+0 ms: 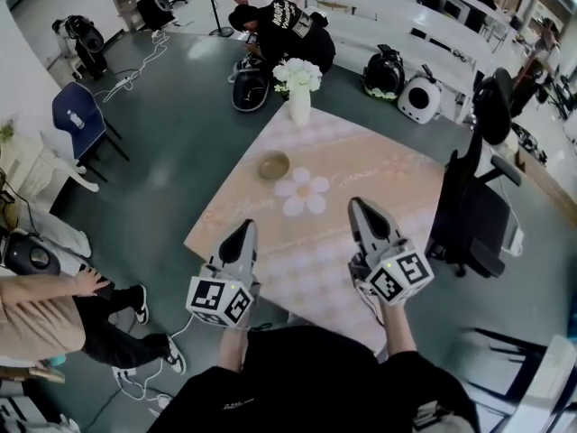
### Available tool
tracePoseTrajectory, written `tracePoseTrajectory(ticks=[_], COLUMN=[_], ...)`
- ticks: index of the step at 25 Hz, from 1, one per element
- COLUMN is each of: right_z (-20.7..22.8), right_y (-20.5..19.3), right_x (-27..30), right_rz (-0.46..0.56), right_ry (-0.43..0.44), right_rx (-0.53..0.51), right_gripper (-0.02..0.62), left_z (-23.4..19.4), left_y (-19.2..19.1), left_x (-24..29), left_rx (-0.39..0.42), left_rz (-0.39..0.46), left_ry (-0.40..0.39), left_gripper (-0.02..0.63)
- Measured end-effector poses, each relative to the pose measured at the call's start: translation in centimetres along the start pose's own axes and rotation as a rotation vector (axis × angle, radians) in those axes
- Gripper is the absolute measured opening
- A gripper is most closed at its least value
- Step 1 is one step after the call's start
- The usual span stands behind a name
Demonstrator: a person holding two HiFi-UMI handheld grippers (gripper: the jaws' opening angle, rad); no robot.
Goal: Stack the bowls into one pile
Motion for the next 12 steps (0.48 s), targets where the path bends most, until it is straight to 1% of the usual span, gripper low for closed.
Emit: tracePoseTrajectory(ticks=[2, 6, 12], right_z=[0.1, 0.2, 0.4], right_y=[0.2, 0.4, 0.4], right_x=[-0.4, -1.1, -2.0], right_rz=[0.008, 0.029, 0.024], right_ry=[-0.015, -0.027, -0.045], right_rx=[-0.003, 0.027, 0.027], right_gripper=[-0.006, -0.008, -0.008], left_z=[0.0, -0.2, -0.2], left_y=[0.1, 0.2, 0.3], left_x=[-0.4, -1.3, -2.2], left_rx=[-0.002, 0.008, 0.014], left_rz=[0.005, 0.005, 0.007], left_ry=[0.009, 0.029, 0.058], left_gripper=[-0.003, -0.003, -0.003])
Point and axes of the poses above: the fingertips, and each gripper's own axes: x forward along the fingers, z to its right, y out of its top, the point moved 9 cm from there along -x, backward along the fingers, and after that the axes turned 1 degree about y, right-handed, at the moved point
